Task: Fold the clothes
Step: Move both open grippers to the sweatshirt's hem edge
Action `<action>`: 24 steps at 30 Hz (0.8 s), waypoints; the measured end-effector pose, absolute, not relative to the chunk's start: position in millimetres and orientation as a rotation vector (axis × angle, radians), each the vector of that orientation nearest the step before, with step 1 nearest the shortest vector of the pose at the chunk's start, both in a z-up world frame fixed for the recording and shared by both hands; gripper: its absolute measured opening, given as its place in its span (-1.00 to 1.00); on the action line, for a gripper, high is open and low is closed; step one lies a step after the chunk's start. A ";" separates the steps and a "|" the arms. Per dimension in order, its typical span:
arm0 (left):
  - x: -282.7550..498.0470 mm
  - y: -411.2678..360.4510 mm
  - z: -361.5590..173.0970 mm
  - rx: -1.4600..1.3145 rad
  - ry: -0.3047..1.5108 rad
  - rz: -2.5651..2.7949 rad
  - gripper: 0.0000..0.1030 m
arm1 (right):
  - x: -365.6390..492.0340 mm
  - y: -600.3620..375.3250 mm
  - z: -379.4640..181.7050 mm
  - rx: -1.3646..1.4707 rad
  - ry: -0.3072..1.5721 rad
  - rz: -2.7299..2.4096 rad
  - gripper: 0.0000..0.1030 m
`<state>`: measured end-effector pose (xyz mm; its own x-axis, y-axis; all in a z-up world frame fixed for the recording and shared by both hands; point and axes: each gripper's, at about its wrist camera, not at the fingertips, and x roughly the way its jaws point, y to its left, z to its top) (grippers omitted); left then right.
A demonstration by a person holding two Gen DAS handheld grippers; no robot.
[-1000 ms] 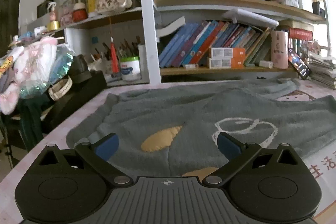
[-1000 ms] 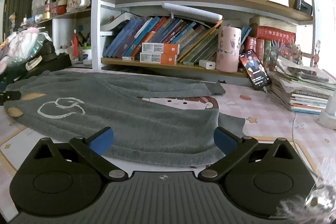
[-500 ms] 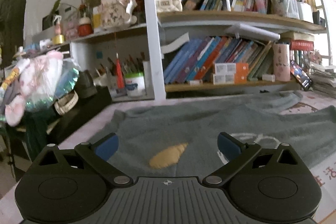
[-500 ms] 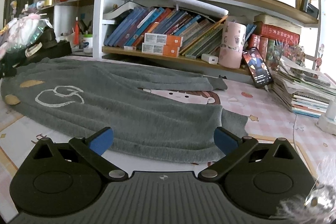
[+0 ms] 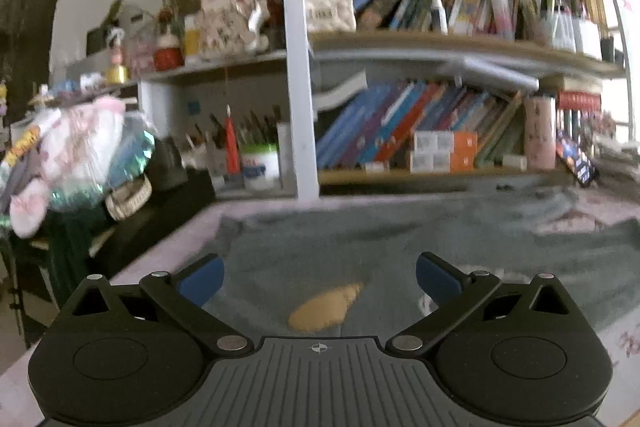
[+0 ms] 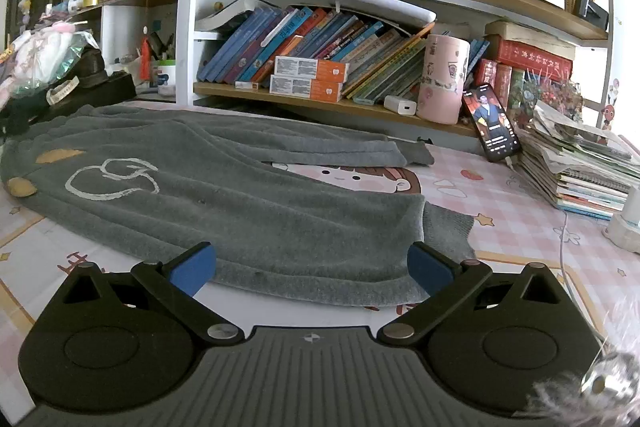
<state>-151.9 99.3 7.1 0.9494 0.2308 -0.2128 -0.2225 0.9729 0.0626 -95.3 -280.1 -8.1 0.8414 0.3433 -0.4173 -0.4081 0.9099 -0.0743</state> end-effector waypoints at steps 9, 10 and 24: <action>-143.7 104.4 6.2 0.028 0.212 0.245 1.00 | -94.4 -279.2 -8.5 -0.164 0.422 0.397 1.00; -143.6 104.5 6.2 0.028 0.212 0.243 1.00 | -94.4 -278.8 -8.7 -0.166 0.424 0.397 1.00; -136.7 107.2 3.7 0.017 0.266 0.201 1.00 | -89.4 -276.0 -10.0 -0.180 0.458 0.438 1.00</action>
<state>-136.7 107.2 3.7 0.9450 0.1992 -0.2593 -0.1948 0.9799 0.0428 -89.4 -276.0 -10.0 0.8067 0.3669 -0.4633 -0.4465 0.8920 -0.0710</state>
